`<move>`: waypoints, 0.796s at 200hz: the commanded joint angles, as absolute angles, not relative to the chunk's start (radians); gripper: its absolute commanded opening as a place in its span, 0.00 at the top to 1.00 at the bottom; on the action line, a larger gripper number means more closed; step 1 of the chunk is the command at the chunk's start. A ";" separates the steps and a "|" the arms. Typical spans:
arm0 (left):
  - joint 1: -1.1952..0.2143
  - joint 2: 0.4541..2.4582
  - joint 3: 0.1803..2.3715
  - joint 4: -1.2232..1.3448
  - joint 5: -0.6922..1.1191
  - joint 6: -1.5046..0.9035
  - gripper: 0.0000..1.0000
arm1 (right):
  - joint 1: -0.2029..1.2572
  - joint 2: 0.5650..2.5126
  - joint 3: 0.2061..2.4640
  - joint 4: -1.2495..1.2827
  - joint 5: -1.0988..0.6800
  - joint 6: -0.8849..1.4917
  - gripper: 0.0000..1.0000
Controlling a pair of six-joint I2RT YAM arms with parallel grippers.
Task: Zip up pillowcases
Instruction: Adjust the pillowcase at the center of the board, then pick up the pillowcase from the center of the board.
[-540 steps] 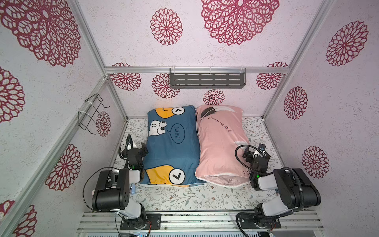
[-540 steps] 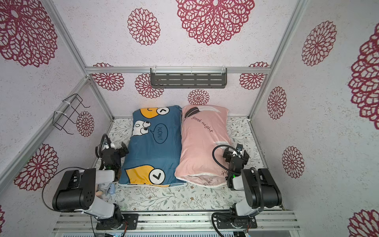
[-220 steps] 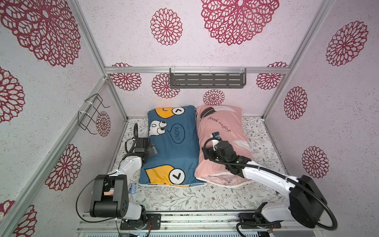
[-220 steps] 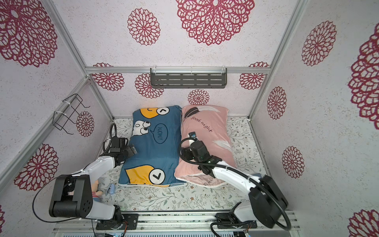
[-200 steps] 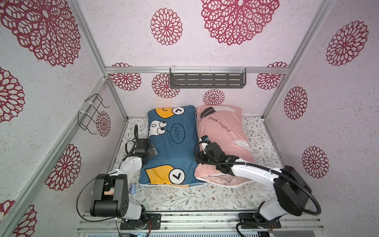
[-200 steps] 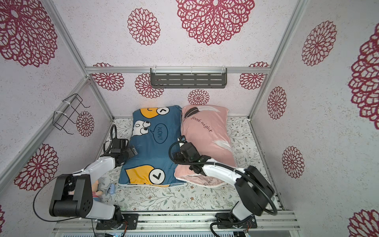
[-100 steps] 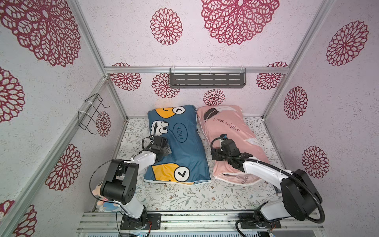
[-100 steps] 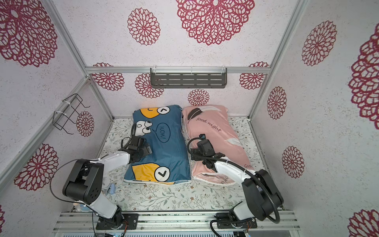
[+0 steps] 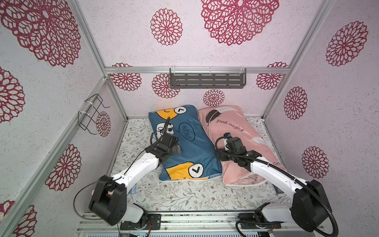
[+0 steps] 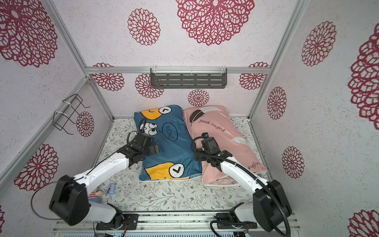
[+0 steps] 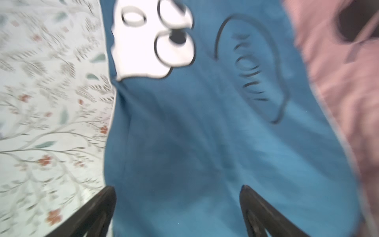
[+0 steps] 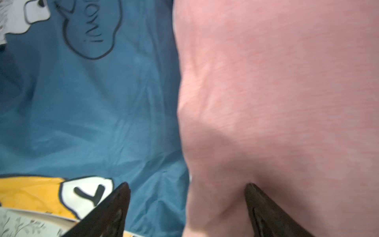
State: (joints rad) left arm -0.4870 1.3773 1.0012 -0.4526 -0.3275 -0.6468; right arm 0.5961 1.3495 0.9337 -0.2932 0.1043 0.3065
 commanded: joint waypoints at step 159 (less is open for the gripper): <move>-0.390 0.901 0.453 -0.540 0.005 -0.805 0.27 | 0.507 1.781 1.157 -0.208 -0.146 0.334 0.19</move>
